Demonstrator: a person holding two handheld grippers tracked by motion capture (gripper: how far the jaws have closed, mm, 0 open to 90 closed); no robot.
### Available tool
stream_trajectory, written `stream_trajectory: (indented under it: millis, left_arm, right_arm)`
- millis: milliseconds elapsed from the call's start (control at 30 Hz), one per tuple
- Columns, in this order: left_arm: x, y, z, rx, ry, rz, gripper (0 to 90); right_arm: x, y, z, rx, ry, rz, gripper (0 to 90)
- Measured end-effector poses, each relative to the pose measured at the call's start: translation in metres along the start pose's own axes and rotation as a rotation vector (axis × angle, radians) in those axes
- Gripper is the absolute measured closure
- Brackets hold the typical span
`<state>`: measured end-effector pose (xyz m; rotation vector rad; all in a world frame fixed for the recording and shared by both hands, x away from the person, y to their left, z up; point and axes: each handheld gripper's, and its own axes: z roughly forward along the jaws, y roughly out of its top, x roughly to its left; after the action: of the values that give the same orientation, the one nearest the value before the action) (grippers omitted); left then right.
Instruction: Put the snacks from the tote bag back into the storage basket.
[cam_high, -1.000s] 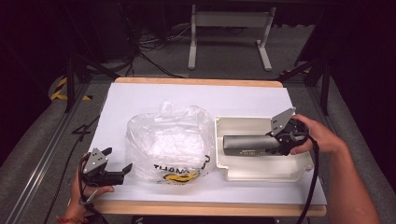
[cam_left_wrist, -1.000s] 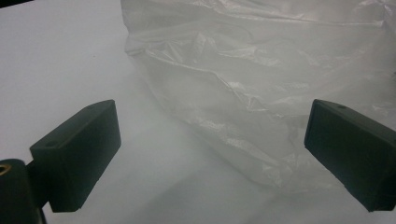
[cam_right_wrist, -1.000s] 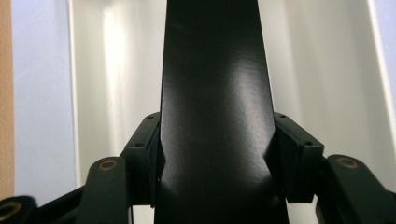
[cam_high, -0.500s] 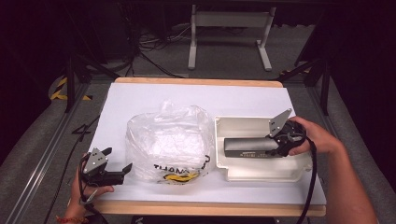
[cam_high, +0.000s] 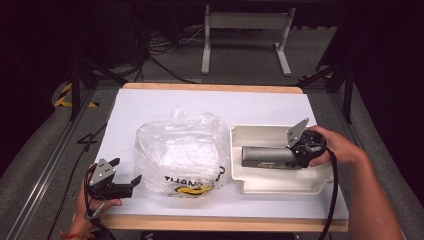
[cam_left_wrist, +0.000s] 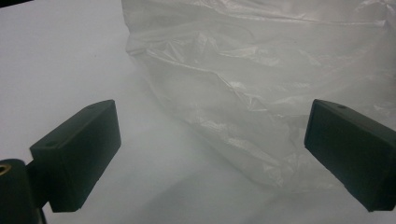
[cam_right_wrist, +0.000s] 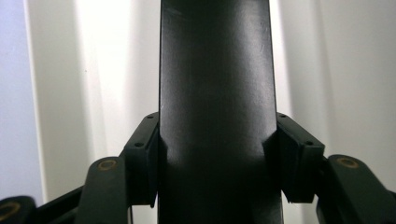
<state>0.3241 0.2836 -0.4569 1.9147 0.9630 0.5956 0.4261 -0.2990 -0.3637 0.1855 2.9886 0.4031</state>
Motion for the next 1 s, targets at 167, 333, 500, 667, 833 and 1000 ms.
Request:
stream_trajectory:
  millis: [167,333,500,667,833,1000]
  left_arm:
    - [-0.0001,0.0000,0.0000,0.001,0.000,0.000,4.5]
    - [-0.0001,0.0000,0.0000,0.001,-0.001,0.000,4.5]
    - [-0.0002,0.0000,0.0000,0.000,0.000,0.000,4.5]
    - [-0.0001,0.0000,0.0000,0.001,0.001,0.000,4.5]
    - [-0.0002,0.0001,0.0000,0.002,0.000,0.000,4.5]
    - [-0.0002,0.0000,0.0000,0.000,0.001,0.000,4.5]
  right_arm:
    - [-0.0003,0.0019,0.0022,0.022,-0.006,-0.008,42.2]
    - [-0.0007,0.0034,0.0044,0.053,-0.007,-0.006,42.1]
    - [-0.0010,0.0035,0.0063,0.087,-0.019,-0.004,41.8]
    - [-0.0019,0.0030,0.0099,0.127,-0.037,-0.002,41.5]
    - [-0.0015,0.0033,0.0097,0.145,-0.048,0.000,40.9]
    - [-0.0016,0.0020,0.0087,0.160,-0.063,0.019,39.0]
